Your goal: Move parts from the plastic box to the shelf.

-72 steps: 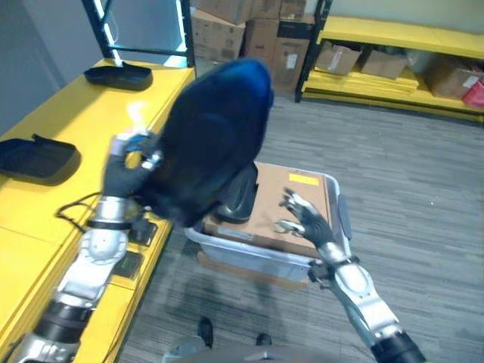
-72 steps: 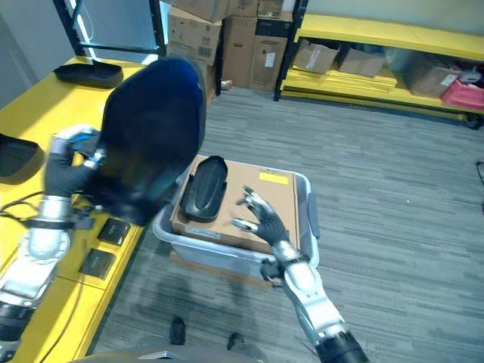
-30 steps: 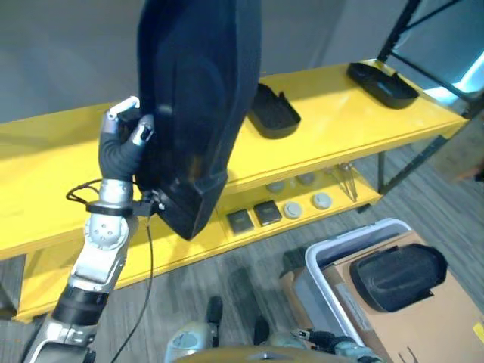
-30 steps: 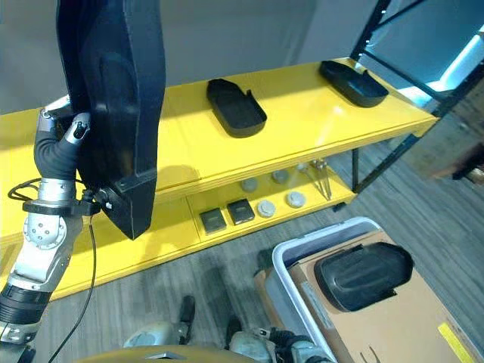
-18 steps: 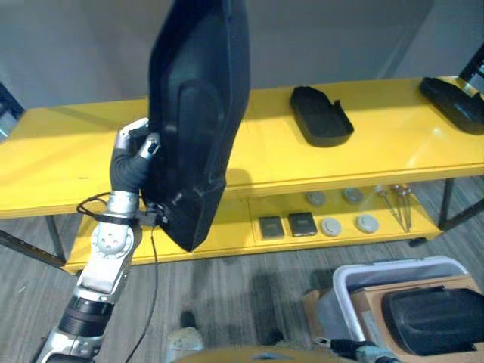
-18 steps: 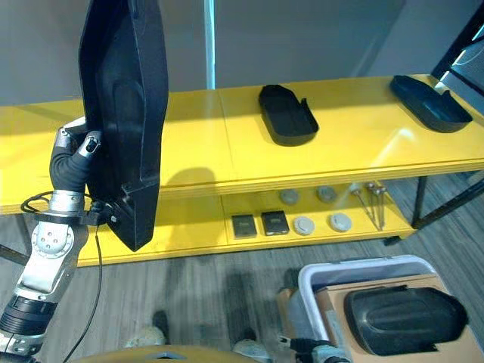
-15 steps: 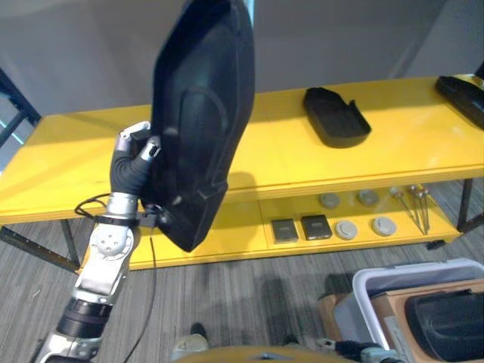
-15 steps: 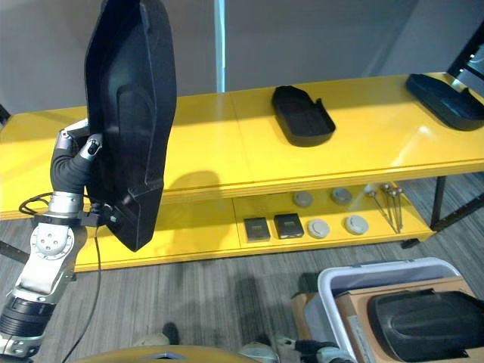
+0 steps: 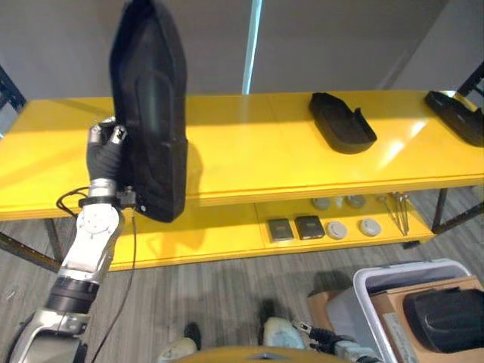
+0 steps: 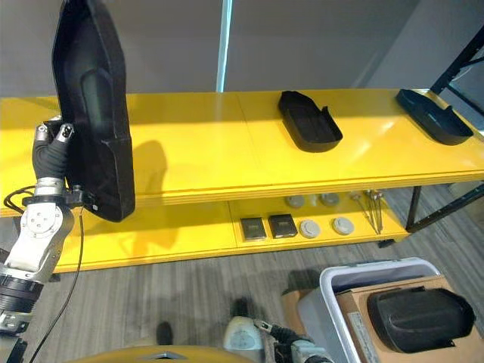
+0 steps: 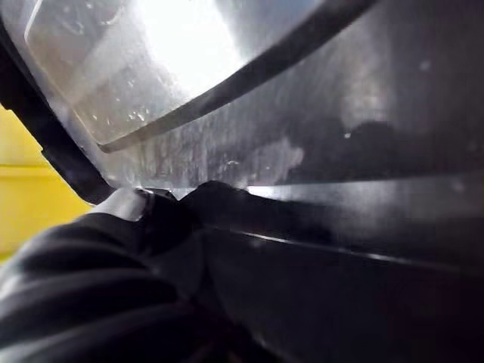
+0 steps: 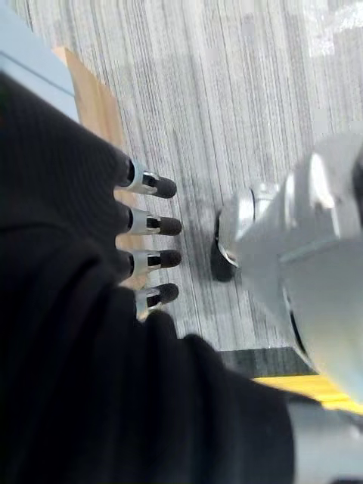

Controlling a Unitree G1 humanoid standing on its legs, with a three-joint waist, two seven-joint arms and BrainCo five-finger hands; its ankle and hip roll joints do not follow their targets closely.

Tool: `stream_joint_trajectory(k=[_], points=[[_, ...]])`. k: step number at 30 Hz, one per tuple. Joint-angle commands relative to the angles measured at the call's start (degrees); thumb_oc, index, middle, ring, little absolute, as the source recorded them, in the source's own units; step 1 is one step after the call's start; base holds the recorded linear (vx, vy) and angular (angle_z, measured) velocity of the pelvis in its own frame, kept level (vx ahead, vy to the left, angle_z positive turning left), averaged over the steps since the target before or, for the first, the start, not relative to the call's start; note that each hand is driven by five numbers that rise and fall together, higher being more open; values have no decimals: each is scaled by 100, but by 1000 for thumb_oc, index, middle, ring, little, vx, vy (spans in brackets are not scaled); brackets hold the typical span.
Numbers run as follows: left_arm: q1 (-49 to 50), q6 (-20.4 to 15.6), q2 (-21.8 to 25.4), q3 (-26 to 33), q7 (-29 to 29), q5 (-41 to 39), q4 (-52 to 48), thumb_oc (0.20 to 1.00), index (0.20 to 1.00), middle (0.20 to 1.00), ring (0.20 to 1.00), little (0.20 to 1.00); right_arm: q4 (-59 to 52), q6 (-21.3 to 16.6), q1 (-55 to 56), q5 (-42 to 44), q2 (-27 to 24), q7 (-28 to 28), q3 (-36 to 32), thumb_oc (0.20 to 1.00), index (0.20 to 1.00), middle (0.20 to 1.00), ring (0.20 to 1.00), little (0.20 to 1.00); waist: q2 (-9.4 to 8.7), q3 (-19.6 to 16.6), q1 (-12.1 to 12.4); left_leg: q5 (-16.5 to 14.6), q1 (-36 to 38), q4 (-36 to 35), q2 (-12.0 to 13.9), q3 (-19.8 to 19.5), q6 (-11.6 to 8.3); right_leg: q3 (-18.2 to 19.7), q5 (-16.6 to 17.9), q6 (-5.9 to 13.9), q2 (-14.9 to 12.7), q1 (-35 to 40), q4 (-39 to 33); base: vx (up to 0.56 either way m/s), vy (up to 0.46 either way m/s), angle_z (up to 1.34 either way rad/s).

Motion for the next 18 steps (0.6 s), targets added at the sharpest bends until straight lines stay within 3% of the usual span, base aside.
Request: stream_joint_trajectory(k=[1, 3, 5, 8, 11, 18], points=[[-742, -250, -93, -82, 330, -240, -260, 200, 200, 200, 200, 200, 252, -1, 141, -486, -111, 62, 456, 1000, 1000, 1000, 1000, 1000, 274, 2, -35, -499, -57, 8, 352, -109, -166, -115, -58, -58, 351, 606, -429, 93, -116, 60], [-1095, -65, -159, -115, 346, -227, -20, 200, 200, 200, 200, 200, 199, 96, 158, 444, -252, -168, 438, 1000, 1000, 1000, 1000, 1000, 274, 41, -117, -425, -198, 22, 369, -54, -249, -54, -43, -118, 425, 651, -622, 66, -76, 5], [-1495, 72, -174, -79, 418, -493, 321, 200, 200, 200, 200, 200, 99, 153, 30, 575, -442, -51, 229, 1000, 1000, 1000, 1000, 1000, 327, 144, -234, -356, -321, 8, 371, 13, -302, 40, -12, -146, 456, 577, -718, -25, 41, -26], [-1874, 115, -70, -63, 398, -468, 743, 200, 200, 200, 200, 200, -24, 149, -47, 247, -558, 158, 238, 1000, 1000, 1000, 1000, 1000, 362, 246, -356, -323, -417, 8, 383, 103, -351, 125, 12, -162, 484, 480, -767, -22, 41, -25], [-2386, 313, 120, -79, 335, -1080, 1423, 200, 200, 200, 200, 200, -208, 243, -66, 156, -650, 408, 444, 1000, 1000, 1000, 1000, 1000, 394, 402, -503, -283, -509, 8, 389, 178, -377, 243, 45, -163, 506, 373, -791, 7, 36, -28], [-3544, 957, 532, -467, 438, -1262, 3093, 200, 200, 200, 200, 200, -286, 141, -383, 474, -824, 428, 756, 1000, 1000, 1000, 1000, 1000, 464, 697, -689, -211, -724, 8, 401, 222, -419, 366, 75, -181, 521, 120, -778, -34, 35, -17]])
